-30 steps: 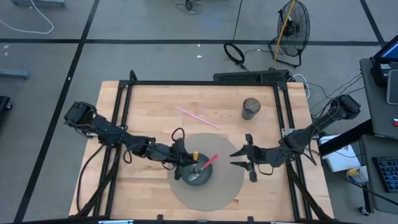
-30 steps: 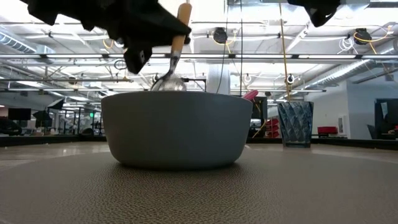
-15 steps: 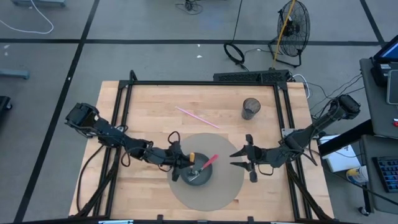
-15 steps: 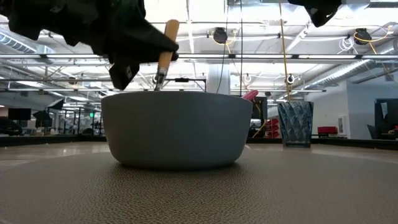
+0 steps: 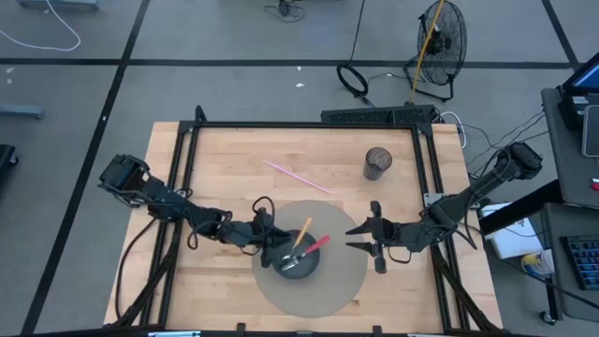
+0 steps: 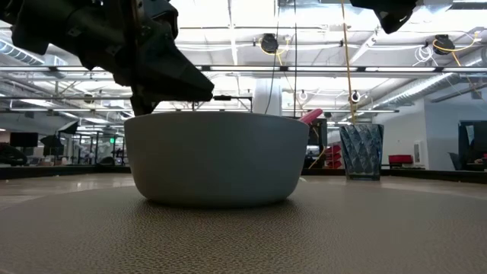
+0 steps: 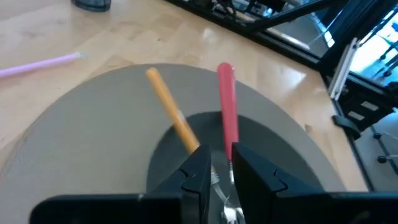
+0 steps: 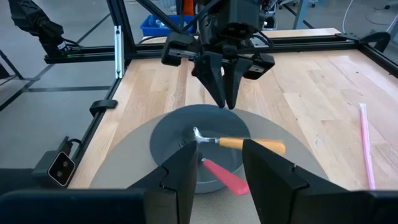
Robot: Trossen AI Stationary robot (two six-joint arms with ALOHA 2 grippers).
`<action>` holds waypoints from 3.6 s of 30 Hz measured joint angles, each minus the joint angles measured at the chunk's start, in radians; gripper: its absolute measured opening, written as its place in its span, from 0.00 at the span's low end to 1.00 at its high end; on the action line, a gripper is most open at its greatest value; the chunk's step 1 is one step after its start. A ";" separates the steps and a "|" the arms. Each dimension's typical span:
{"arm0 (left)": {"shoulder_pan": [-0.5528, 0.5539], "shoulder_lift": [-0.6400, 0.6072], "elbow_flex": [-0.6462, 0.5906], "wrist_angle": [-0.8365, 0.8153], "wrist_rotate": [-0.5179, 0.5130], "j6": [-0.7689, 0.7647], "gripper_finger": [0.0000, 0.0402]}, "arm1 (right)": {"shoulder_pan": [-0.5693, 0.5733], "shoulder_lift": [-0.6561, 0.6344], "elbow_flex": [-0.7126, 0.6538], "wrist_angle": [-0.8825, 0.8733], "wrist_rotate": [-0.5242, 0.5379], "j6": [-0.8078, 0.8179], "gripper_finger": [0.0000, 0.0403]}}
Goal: Pick & Place Utensil
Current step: Put the blue cup on the brown placemat to the right of the blue bowl
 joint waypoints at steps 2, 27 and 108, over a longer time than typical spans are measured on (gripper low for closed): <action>0.003 0.000 0.000 0.001 0.000 0.000 0.14 | 0.000 0.000 0.000 0.000 0.000 0.000 0.31; 0.008 0.000 0.001 -0.014 -0.202 0.341 0.05 | -0.047 0.000 -0.030 -0.284 0.162 0.128 0.31; -0.168 -0.302 0.001 -0.473 -0.490 0.288 0.09 | -1.087 0.148 0.175 -0.863 -0.423 -0.240 0.33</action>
